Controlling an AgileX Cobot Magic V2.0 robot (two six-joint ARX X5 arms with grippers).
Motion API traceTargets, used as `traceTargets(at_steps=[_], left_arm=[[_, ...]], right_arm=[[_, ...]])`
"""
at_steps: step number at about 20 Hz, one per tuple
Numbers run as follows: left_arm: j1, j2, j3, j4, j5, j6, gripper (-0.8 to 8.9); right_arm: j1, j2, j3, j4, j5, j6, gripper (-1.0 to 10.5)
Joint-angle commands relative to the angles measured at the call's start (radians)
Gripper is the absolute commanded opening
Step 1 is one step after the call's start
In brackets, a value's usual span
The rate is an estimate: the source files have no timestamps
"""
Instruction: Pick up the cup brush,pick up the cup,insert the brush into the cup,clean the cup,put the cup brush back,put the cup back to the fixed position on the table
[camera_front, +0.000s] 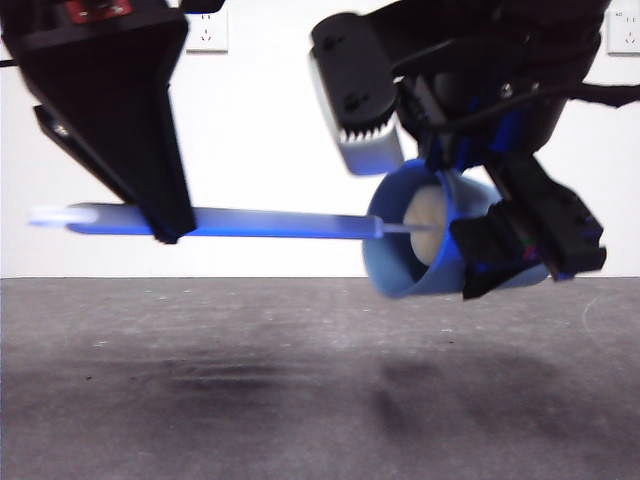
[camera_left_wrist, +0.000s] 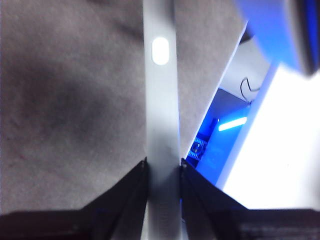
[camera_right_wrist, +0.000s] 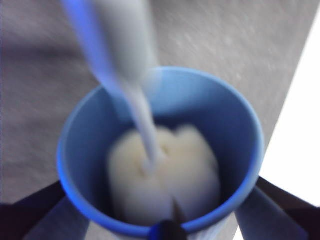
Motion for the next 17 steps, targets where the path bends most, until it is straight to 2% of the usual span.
traceTargets(at_steps=[1,6,9,13,17], left_arm=[[-0.014,0.003,-0.004,0.021,0.016,-0.021,-0.09],[-0.013,0.003,-0.004,-0.002,0.009,-0.027,-0.09],[-0.013,0.002,-0.004,-0.050,-0.009,-0.027,-0.09],[-0.012,0.001,-0.004,-0.121,-0.066,-0.027,-0.09],[-0.011,0.000,-0.004,-0.112,-0.071,-0.027,-0.09]], right_arm=[[0.021,0.023,0.003,0.008,-0.003,-0.004,-0.2],[0.025,0.028,0.003,0.012,0.002,0.014,-0.2],[-0.009,0.027,0.003,-0.009,0.051,0.046,-0.2],[-0.068,0.026,0.003,-0.024,0.058,0.084,-0.2],[-0.074,0.025,0.003,-0.021,0.069,0.086,-0.2]])
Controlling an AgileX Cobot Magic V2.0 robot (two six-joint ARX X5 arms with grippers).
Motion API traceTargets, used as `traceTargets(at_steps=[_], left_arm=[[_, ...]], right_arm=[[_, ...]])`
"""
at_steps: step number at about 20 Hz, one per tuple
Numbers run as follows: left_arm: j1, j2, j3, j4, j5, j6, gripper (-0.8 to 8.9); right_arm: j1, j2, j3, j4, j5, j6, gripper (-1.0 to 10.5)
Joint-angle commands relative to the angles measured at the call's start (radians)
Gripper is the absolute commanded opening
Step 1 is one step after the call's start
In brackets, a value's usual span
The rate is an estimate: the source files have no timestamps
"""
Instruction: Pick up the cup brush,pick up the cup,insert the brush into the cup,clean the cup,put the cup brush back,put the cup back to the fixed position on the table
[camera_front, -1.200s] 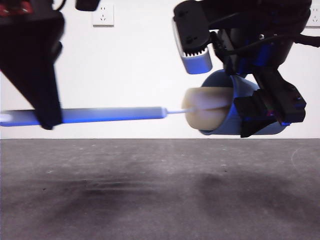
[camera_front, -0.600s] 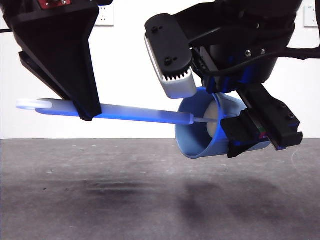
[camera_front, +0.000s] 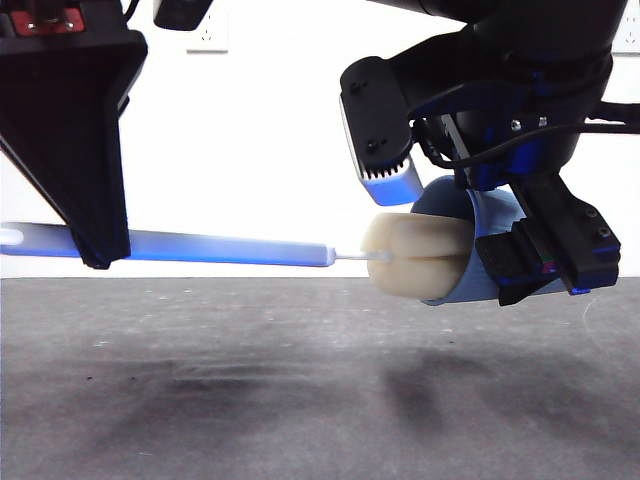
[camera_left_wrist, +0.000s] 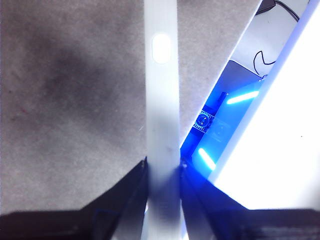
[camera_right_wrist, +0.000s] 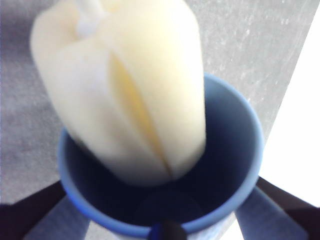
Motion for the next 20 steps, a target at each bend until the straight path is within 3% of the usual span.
traceTargets(at_steps=[1,13,20], left_arm=[[-0.002,0.000,-0.004,0.013,-0.001,0.004,-0.09],[-0.014,0.001,-0.004,0.166,0.052,-0.023,-0.09],[-0.013,0.001,-0.004,0.101,0.021,-0.041,-0.09]], right_arm=[[0.000,0.005,0.002,0.011,0.005,0.017,-0.2],[0.163,0.005,0.002,0.090,-0.045,-0.014,-0.2],[0.095,0.005,0.002,0.044,0.043,0.048,-0.2]])
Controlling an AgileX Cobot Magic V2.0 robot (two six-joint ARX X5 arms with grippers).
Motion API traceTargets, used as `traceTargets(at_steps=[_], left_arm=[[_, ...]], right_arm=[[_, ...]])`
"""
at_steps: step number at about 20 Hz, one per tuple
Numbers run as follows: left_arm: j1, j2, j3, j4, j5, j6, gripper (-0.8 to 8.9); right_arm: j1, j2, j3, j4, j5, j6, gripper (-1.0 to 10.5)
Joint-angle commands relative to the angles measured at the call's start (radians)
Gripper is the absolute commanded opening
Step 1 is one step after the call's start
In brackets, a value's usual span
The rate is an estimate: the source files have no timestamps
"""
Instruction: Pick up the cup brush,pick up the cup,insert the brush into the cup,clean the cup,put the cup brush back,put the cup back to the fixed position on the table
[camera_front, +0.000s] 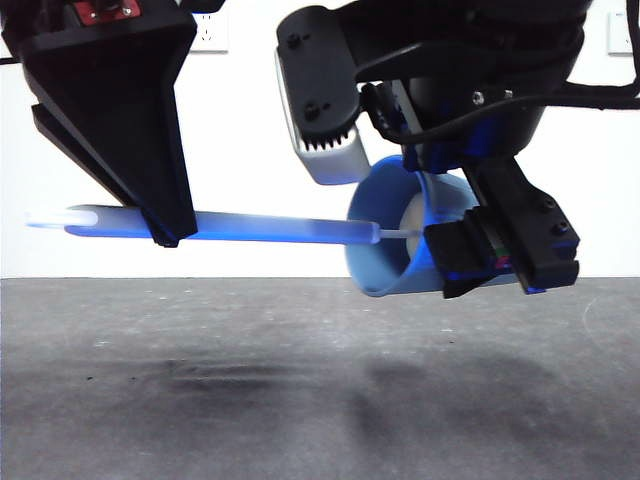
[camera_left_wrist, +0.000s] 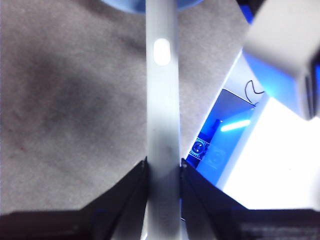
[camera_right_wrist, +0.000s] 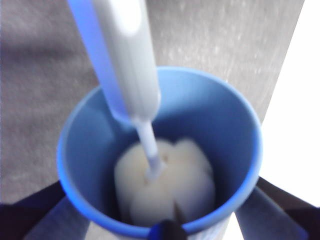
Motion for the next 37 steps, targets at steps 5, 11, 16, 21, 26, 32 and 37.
traceTargets(at_steps=[5,11,16,21,26,32,37], left_arm=[[-0.002,0.001,-0.002,-0.062,-0.089,-0.018,-0.09],[0.032,0.000,-0.002,-0.061,-0.110,-0.048,-0.09],[0.105,-0.030,-0.002,-0.019,-0.134,-0.146,-0.09],[0.251,-0.035,-0.003,0.106,-0.134,-0.341,-0.09],[0.316,0.015,-0.003,0.241,-0.176,-0.473,-0.09],[0.315,0.229,-0.003,0.362,-0.189,-0.522,-0.09],[0.309,0.364,-0.003,0.454,-0.186,-0.543,-0.09]], right_arm=[[-0.137,-0.029,0.002,-0.084,0.015,0.188,-0.2],[-0.252,-0.156,0.002,-0.092,0.010,0.282,-0.2],[-0.350,-0.283,0.003,-0.090,-0.027,0.411,-0.2],[-0.380,-0.425,0.004,-0.076,-0.244,0.719,-0.2],[-0.380,-0.529,0.004,-0.013,-0.514,0.940,-0.2],[-0.379,-0.565,0.004,0.039,-0.598,0.995,-0.2],[-0.379,-0.564,0.004,0.032,-0.599,0.995,-0.2]])
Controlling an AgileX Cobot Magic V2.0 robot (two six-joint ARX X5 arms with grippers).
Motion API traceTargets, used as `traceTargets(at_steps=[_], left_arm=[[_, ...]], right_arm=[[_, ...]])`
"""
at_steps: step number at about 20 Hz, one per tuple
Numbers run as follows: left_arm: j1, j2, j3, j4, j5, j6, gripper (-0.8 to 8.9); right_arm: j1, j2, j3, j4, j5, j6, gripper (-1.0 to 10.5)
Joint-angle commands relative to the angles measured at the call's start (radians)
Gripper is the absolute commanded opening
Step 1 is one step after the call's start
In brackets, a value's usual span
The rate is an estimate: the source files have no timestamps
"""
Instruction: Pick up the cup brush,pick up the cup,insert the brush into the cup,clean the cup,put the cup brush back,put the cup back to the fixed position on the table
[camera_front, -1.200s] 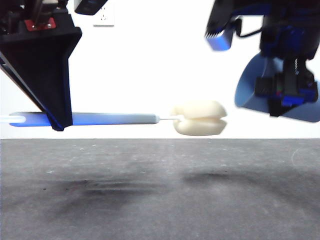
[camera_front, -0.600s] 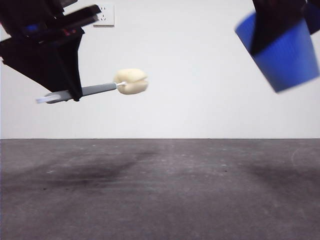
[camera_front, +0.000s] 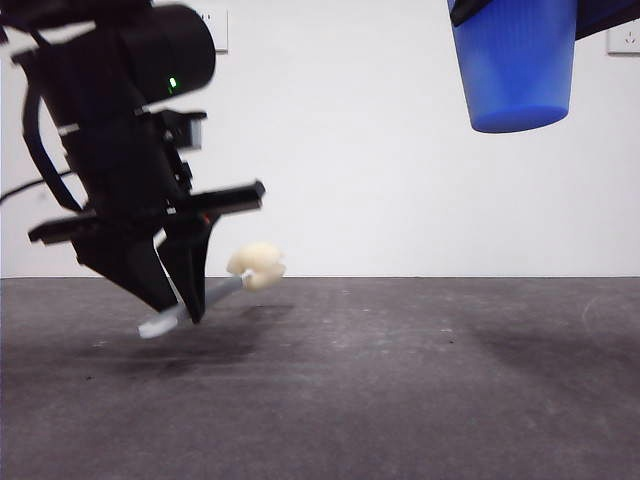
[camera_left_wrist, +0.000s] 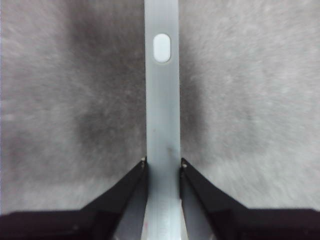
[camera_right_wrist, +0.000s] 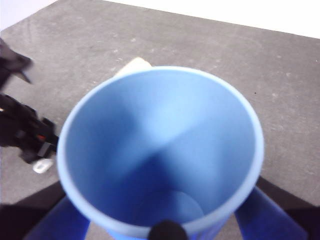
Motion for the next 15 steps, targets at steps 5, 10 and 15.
traceTargets(at_steps=[5,10,15], left_arm=[[-0.003,0.101,-0.003,0.076,-0.009,-0.040,-0.09],[-0.004,0.119,-0.003,0.095,-0.023,-0.041,0.18],[-0.008,0.117,-0.003,0.089,0.036,-0.045,3.46]], right_arm=[[0.001,-0.002,0.004,0.009,0.000,0.014,-0.2],[0.001,0.000,0.004,0.010,0.001,0.027,-0.2],[0.001,0.022,0.004,0.011,0.000,0.032,-0.2]])
